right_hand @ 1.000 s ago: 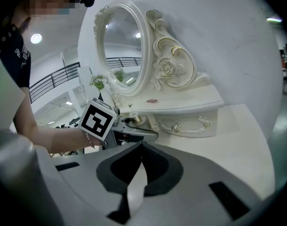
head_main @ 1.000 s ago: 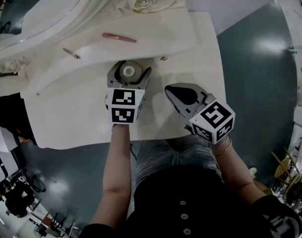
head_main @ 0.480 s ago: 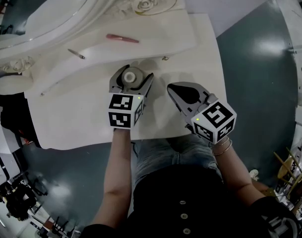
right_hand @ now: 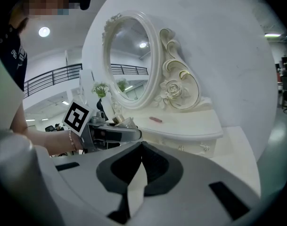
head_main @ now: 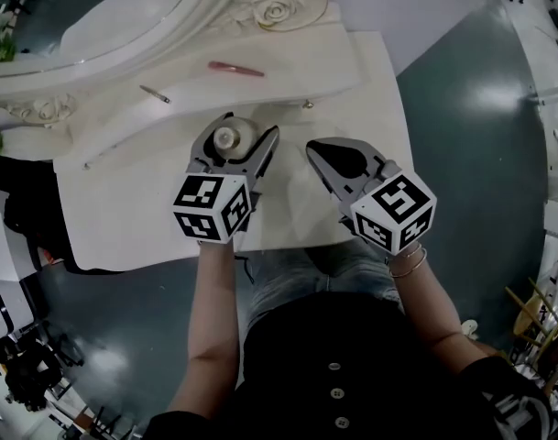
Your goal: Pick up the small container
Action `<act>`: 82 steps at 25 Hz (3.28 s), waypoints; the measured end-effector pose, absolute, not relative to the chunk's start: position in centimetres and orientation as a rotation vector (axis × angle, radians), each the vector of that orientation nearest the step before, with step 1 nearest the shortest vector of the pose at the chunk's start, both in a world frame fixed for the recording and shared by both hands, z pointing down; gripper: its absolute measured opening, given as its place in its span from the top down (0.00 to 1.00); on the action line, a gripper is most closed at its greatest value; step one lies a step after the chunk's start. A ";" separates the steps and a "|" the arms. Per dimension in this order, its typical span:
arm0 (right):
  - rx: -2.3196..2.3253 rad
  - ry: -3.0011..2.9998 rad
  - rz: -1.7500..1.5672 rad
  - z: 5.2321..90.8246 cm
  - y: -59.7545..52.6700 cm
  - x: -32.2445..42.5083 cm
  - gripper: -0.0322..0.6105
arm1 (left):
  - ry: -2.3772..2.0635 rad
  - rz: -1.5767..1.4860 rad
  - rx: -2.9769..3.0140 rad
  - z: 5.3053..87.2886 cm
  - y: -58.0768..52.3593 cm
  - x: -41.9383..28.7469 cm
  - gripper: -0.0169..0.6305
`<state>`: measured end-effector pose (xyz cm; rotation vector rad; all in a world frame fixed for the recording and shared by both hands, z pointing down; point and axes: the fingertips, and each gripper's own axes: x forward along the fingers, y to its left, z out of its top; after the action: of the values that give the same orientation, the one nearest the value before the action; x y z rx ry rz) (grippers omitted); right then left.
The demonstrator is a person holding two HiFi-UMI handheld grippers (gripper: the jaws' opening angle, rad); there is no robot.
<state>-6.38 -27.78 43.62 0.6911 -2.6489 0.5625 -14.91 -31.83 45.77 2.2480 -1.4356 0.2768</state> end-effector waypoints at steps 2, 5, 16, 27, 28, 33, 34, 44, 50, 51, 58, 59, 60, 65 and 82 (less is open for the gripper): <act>0.700 -2.661 0.541 42.9 -27.9 -6.5 0.95 | -1.447 0.227 2.262 44.5 -31.7 -15.1 0.47; 0.725 -2.680 0.519 41.7 -28.2 -6.5 0.95 | -1.448 0.171 2.299 42.9 -31.4 -14.8 0.47; 0.734 -2.790 0.379 36.2 -28.3 -7.1 0.95 | -1.482 0.037 2.391 36.2 -30.0 -14.9 0.47; 0.705 -2.843 0.271 32.6 -27.1 -7.4 0.95 | -1.481 -0.081 2.471 31.5 -26.7 -14.7 0.47; 0.703 -2.848 0.265 32.4 -26.9 -7.4 0.95 | -1.479 -0.100 2.478 31.2 -26.4 -14.7 0.47; 0.676 -2.871 0.239 31.4 -26.0 -7.6 0.95 | -1.487 -0.193 2.480 29.9 -25.1 -15.0 0.47; 0.669 -2.877 0.236 31.2 -25.9 -7.7 0.95 | -1.489 -0.206 2.480 29.7 -24.8 -15.1 0.47; 0.622 -2.915 0.223 30.4 -24.6 -8.0 0.95 | -1.501 -0.253 2.486 29.7 -22.3 -15.0 0.47; 0.572 -2.937 0.247 30.8 -23.6 -8.4 0.95 | -1.499 -0.254 2.494 30.7 -21.3 -14.6 0.47; 0.564 -2.937 0.251 30.9 -23.4 -8.5 0.95 | -1.506 -0.250 2.495 30.8 -21.2 -14.6 0.47; 0.515 -2.936 0.347 31.9 -22.2 -9.1 0.95 | -1.520 -0.203 2.501 31.8 -20.3 -14.4 0.47; 0.510 -2.935 0.353 32.1 -22.0 -9.2 0.95 | -1.520 -0.201 2.500 32.0 -20.2 -14.4 0.47; 0.506 -2.933 0.353 32.3 -21.9 -9.3 0.95 | -1.520 -0.201 2.496 32.1 -20.1 -14.4 0.47; 0.506 -2.917 0.355 32.7 -21.5 -9.4 0.95 | -1.515 -0.201 2.476 32.5 -20.0 -14.6 0.47; 0.513 -2.869 0.359 34.0 -21.4 -9.4 0.95 | -1.483 -0.206 2.469 33.0 -19.8 -14.6 0.47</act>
<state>-9.41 -21.42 33.96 0.5125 -2.8687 0.3594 -14.56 -19.78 33.04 2.4687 -1.4834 -0.2055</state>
